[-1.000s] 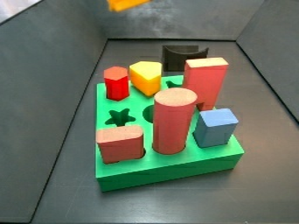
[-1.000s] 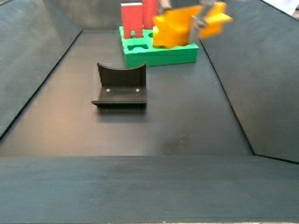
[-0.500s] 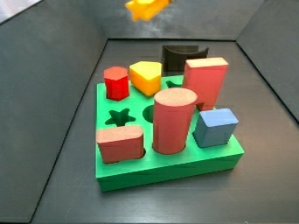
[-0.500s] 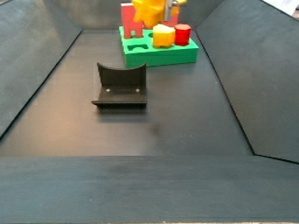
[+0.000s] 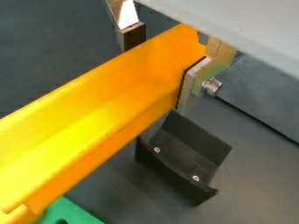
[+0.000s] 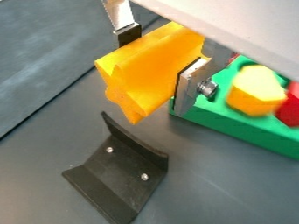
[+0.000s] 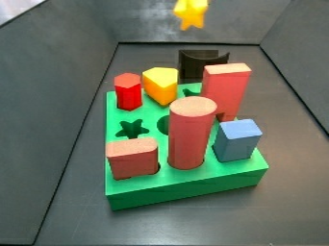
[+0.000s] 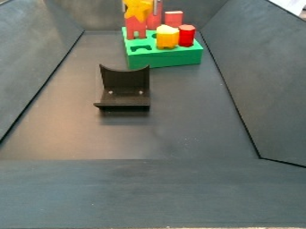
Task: Pick up the star object. Move up. Place the star object on the fixture. Regrasp the star object. Move to above the board. Insert the star object.
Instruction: Place the star object on the fixture.
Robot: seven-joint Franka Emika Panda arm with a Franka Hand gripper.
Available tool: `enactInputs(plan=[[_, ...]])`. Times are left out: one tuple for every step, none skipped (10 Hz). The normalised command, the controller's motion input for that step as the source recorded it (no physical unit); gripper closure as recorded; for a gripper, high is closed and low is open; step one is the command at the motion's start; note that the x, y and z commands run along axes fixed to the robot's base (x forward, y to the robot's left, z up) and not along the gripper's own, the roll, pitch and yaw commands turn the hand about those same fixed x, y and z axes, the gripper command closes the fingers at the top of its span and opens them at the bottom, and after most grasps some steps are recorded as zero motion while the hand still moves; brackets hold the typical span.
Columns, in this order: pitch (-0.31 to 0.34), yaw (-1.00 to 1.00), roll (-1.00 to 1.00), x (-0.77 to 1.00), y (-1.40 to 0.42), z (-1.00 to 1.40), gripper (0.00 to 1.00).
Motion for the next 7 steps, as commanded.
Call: enactInputs(plan=[[0.068, 0.4, 0.13, 0.76, -0.07, 0.01, 1.0], [0.155, 0.17, -1.0, 0.37, 1.0, -0.18, 1.0], [0.154, 0.13, -1.0, 0.31, 1.0, -0.17, 1.0], [0.155, 0.1, -1.0, 0.29, 1.0, -0.14, 1.0], [0.171, 0.08, -1.0, 0.24, 0.93, -0.1, 1.0], [0.204, 0.07, -1.0, 0.15, 0.68, -0.05, 1.0], [0.221, 0.05, -1.0, 0.11, 0.5, -0.03, 1.0]])
